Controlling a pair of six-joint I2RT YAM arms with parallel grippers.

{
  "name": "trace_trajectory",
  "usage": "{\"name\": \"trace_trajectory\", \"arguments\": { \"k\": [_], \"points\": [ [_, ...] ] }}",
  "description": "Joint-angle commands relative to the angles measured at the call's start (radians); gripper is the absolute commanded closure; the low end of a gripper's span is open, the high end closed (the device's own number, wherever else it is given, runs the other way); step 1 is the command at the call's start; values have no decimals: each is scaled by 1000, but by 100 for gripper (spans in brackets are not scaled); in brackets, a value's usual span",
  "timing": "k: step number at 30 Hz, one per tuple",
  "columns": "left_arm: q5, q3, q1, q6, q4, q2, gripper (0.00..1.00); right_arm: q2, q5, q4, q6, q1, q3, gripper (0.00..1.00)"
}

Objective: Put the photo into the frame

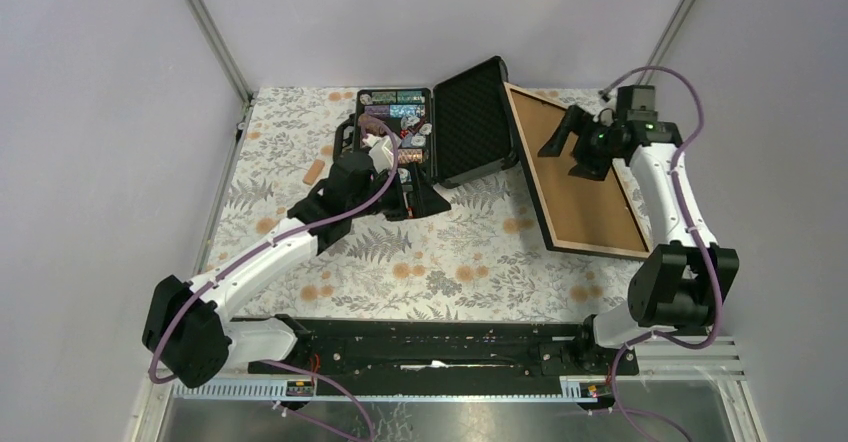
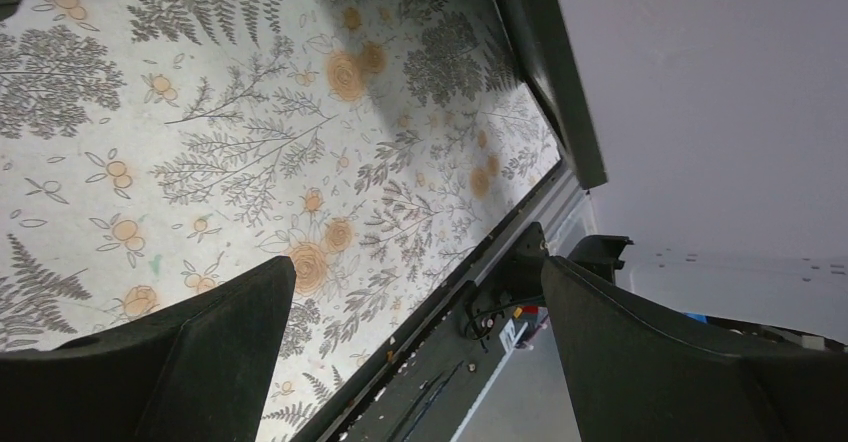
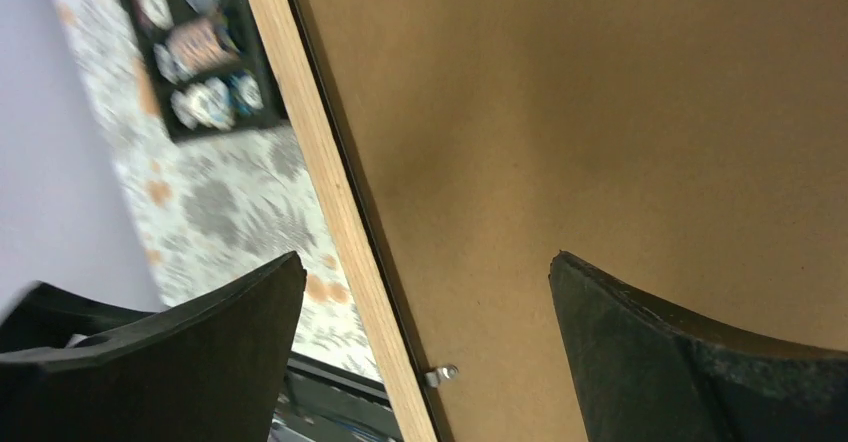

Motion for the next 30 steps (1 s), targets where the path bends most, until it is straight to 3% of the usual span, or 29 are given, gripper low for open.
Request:
{"name": "trace_trajectory", "arguments": {
  "k": [1, 5, 7, 13, 18, 21, 25, 30],
  "points": [
    [56, -19, 5, -41, 97, -31, 1, -34, 159, -44, -182, 105, -26, 0],
    [55, -49, 5, -35, 95, -54, 1, -75, 326, -18, -171, 237, 4, 0],
    [53, -52, 5, -29, 87, -63, 1, -77, 500, -41, -154, 326, 34, 0],
    [41, -60, 5, -20, 75, -97, 1, 32, 1088, -272, -5, 615, 142, 0],
    [37, -50, 7, 4, 41, -119, 1, 177, 1460, -493, 145, 786, 203, 0],
    [23, -47, 6, 22, 16, -144, 1, 288, 1572, -680, 252, 835, 257, 0],
    [15, -55, 6, 29, 13, -171, 1, 381, 1624, -754, 288, 873, 279, 5],
    [20, -73, 8, 28, 16, -195, 1, 412, 1648, -754, 313, 874, 257, 30]
  ]
}}
